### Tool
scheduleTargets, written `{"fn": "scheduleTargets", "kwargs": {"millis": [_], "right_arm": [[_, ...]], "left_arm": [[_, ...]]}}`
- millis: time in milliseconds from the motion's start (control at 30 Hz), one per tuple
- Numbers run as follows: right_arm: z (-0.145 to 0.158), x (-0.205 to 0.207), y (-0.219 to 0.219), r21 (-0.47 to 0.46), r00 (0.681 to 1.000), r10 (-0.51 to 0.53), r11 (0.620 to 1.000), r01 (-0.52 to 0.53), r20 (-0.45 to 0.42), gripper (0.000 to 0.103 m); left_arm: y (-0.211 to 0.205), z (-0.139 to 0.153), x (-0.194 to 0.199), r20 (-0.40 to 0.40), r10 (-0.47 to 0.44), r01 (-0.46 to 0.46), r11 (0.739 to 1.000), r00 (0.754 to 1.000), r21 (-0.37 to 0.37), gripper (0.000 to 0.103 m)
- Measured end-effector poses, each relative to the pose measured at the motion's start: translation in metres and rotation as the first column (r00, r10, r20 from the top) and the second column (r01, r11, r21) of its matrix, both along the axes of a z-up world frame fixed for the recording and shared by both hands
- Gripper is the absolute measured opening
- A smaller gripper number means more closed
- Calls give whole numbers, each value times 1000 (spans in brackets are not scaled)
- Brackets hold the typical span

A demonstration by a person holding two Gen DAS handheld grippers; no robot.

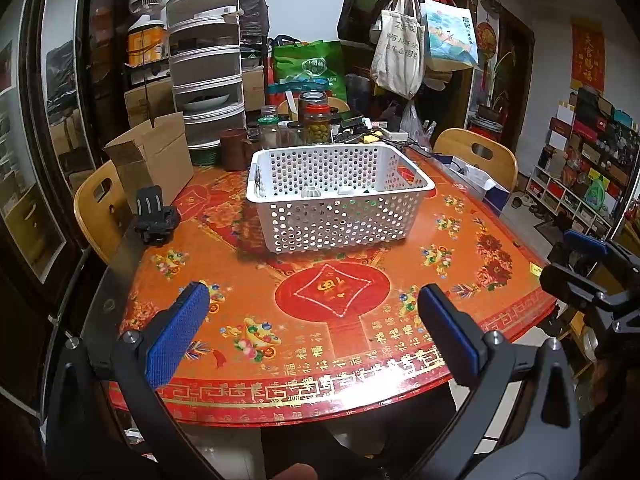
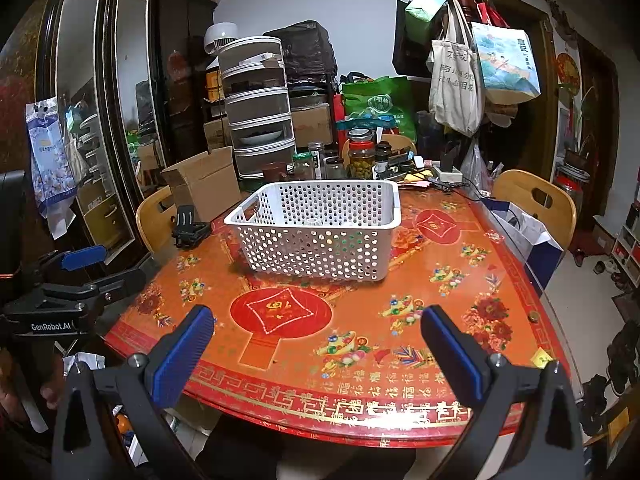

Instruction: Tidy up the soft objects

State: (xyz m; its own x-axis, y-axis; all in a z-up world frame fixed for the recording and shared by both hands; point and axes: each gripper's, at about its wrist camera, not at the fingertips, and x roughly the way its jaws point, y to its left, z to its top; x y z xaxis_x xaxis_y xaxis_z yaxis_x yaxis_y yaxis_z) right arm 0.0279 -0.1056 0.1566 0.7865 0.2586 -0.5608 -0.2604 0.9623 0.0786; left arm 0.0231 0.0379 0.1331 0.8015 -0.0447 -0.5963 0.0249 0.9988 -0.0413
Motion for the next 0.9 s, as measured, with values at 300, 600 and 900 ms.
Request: {"fn": "scheduleTargets", "kwargs": {"millis": [300, 600, 900], "right_arm": [[0, 0, 0, -1, 1000, 0, 1000, 0, 0, 103], [-1, 0, 0, 0, 1000, 0, 1000, 0, -2, 103], [-1, 0, 1, -2, 1000, 0, 1000, 0, -3, 103]], "left_arm": [[-1, 0, 0, -1, 0, 0, 1000, 1000, 1, 103], [-2, -2, 1, -3, -4, 4, 1000, 1000, 2, 103], [-2, -3, 1, -4, -4, 4, 1000, 1000, 3, 103]]}}
